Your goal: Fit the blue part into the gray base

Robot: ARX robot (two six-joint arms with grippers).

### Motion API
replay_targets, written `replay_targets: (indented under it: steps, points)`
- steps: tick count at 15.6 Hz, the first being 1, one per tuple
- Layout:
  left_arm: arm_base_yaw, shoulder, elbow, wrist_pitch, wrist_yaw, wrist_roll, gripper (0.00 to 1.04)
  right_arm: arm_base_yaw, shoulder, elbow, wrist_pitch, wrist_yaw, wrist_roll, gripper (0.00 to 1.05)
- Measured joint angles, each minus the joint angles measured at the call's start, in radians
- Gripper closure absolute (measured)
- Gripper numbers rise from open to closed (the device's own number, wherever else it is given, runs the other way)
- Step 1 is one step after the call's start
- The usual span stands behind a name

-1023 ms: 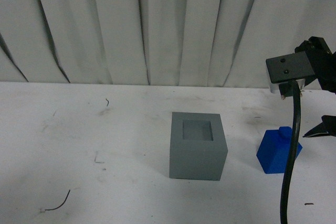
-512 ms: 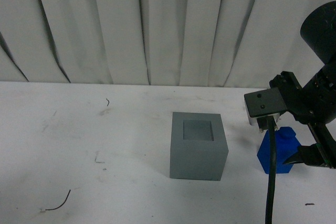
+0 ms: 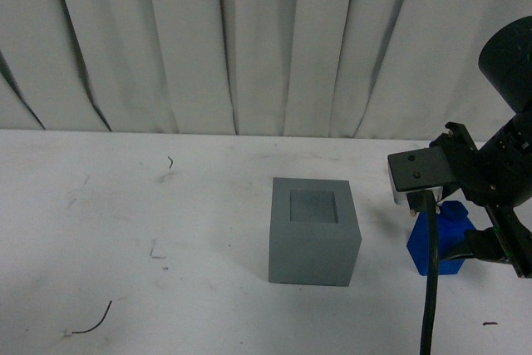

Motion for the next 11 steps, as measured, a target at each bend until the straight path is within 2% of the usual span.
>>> replay_targets:
  steps: [2,3,11]
  points:
    - [0.0,0.0,0.0,0.0,0.0,0.0,0.07,-0.008,0.0,-0.006,0.003,-0.006,0.002,0.49]
    - [0.0,0.0,0.0,0.0,0.0,0.0,0.07,-0.01,-0.002,-0.006,0.009,-0.008,0.004,0.54]
    - [0.0,0.0,0.0,0.0,0.0,0.0,0.07,-0.021,-0.021,-0.006,-0.067,-0.039,0.011,0.57]
